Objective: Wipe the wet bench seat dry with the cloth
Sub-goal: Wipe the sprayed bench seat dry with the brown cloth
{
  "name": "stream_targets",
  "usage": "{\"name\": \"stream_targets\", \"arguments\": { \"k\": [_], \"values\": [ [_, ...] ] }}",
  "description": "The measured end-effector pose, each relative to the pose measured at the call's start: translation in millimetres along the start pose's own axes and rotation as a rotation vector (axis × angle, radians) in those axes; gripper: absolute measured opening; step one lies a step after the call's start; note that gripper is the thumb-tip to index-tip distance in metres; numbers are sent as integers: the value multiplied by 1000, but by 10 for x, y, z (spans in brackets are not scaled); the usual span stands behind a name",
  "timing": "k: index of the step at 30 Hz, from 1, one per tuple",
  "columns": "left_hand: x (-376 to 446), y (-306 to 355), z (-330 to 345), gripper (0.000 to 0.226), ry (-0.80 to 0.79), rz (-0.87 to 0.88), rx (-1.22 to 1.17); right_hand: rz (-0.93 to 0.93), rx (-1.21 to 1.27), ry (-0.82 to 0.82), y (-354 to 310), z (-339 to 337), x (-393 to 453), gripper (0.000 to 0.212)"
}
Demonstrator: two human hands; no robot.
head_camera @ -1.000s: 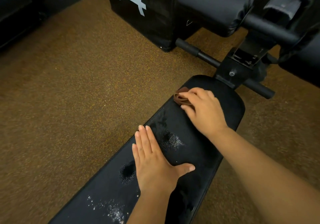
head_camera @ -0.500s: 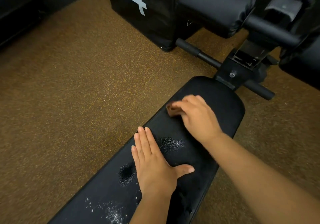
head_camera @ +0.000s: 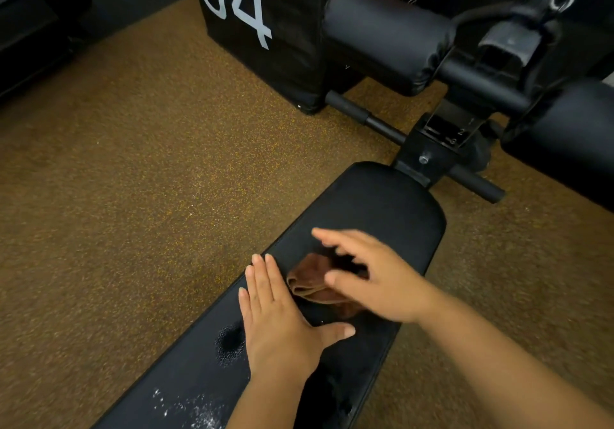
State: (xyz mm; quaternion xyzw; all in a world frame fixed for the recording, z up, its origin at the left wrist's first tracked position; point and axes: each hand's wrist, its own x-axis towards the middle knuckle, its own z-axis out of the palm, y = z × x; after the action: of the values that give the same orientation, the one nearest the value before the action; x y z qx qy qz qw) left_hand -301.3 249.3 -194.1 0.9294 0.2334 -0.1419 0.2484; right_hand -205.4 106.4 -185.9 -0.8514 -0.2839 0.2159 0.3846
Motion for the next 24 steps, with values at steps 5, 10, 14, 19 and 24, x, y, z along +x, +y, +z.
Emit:
{"name": "stream_targets", "arguments": {
  "k": [5, 10, 14, 19, 24],
  "values": [
    [-141, 29, 23, 119, 143, 244, -230, 97, -376, 429, 463, 26, 178, 28],
    [-72, 115, 334, 60, 184, 467, -142, 78, -430, 479, 581, 204, 122, 29],
    [261, 10, 269, 58, 183, 493, -111, 54, -417, 484, 600, 182, 121, 26],
    [345, 46, 100, 61, 245, 337, -192, 53, -394, 482, 581, 181, 104, 26],
    [-264, -347, 359, 58, 178, 473, -138, 65, -386, 472, 562, 177, 104, 27]
  ]
}}
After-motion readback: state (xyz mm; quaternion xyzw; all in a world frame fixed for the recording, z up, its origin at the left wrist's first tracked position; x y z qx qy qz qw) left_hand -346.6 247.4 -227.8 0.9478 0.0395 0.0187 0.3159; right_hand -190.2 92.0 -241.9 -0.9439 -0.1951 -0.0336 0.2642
